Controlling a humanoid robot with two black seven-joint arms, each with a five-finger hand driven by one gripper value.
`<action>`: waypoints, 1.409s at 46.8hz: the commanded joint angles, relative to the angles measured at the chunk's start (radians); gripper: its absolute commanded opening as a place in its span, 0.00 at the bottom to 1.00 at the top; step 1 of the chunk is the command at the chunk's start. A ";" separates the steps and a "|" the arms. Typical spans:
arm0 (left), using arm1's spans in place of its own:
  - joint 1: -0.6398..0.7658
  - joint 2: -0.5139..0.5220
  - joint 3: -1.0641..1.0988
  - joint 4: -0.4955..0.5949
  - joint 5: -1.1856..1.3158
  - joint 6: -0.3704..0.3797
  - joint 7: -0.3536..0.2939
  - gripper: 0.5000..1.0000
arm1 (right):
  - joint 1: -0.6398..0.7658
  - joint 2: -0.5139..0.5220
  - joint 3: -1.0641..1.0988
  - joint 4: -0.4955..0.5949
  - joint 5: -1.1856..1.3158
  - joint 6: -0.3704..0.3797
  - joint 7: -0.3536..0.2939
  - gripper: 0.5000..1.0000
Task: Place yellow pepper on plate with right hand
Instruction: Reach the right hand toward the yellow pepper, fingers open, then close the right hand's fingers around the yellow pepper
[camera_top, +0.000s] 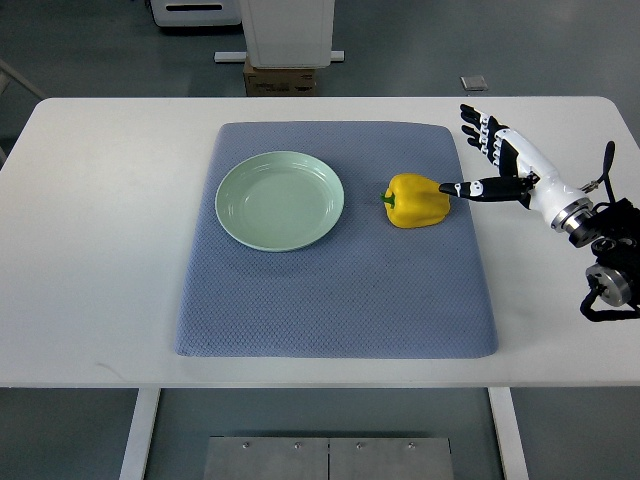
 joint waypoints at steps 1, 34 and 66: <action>0.000 0.000 0.000 0.000 0.000 0.000 0.000 1.00 | 0.003 0.001 -0.024 -0.012 -0.001 -0.003 0.000 1.00; 0.000 0.000 0.000 0.000 0.000 0.000 0.000 1.00 | 0.085 0.018 -0.268 -0.028 -0.008 -0.143 0.000 0.82; 0.000 0.000 0.000 0.000 0.000 0.000 0.000 1.00 | 0.158 0.143 -0.443 -0.132 -0.044 -0.198 0.000 0.84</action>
